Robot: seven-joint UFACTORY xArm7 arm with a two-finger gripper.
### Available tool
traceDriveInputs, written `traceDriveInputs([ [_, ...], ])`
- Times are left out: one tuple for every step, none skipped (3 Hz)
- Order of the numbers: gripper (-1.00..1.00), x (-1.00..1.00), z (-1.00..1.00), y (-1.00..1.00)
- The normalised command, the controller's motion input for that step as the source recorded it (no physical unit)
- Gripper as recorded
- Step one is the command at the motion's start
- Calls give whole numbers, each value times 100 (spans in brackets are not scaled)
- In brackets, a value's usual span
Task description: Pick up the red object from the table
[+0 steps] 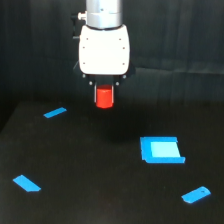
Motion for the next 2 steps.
traceDriveInputs([
  [-100, 3, 38, 13],
  [-97, -4, 27, 0],
])
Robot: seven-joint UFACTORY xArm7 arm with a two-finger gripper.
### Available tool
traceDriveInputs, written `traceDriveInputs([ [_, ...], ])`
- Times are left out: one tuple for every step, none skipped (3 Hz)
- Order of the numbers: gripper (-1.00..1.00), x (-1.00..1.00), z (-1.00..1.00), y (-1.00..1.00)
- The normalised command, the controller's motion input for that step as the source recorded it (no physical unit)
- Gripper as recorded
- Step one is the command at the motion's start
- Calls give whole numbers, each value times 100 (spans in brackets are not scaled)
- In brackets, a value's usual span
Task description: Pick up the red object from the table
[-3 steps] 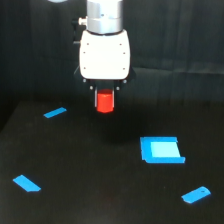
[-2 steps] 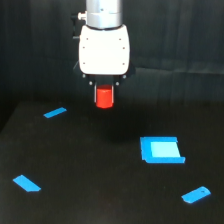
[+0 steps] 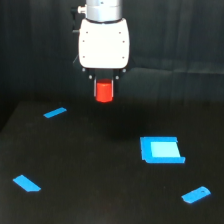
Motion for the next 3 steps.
traceDriveInputs([
  [-97, -5, 14, -5],
  [-95, -2, 24, 0],
  [-91, 5, 13, 14],
])
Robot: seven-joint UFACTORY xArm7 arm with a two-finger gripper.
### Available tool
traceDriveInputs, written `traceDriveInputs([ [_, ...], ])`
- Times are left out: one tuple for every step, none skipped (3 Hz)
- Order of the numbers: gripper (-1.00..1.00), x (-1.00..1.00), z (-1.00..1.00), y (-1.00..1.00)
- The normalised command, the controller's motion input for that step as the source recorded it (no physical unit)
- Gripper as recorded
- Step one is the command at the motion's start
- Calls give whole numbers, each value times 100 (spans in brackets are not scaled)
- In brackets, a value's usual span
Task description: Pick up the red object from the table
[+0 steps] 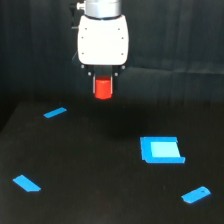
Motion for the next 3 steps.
traceDriveInputs([
  [-93, 3, 6, 3],
  [-100, 6, 14, 0],
  [-99, 9, 9, 2],
])
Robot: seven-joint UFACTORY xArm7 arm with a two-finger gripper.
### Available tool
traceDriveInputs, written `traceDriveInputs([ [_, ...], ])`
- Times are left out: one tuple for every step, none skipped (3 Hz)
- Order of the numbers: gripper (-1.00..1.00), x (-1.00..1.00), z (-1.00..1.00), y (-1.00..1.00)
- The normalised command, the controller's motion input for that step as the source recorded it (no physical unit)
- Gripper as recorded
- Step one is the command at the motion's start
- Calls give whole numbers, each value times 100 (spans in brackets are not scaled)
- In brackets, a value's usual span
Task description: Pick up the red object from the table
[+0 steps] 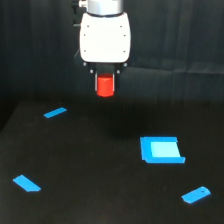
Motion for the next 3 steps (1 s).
traceDriveInputs([
  [-100, 5, 1, -8],
  [-99, 5, 8, 1],
  [-100, 6, 1, -3],
])
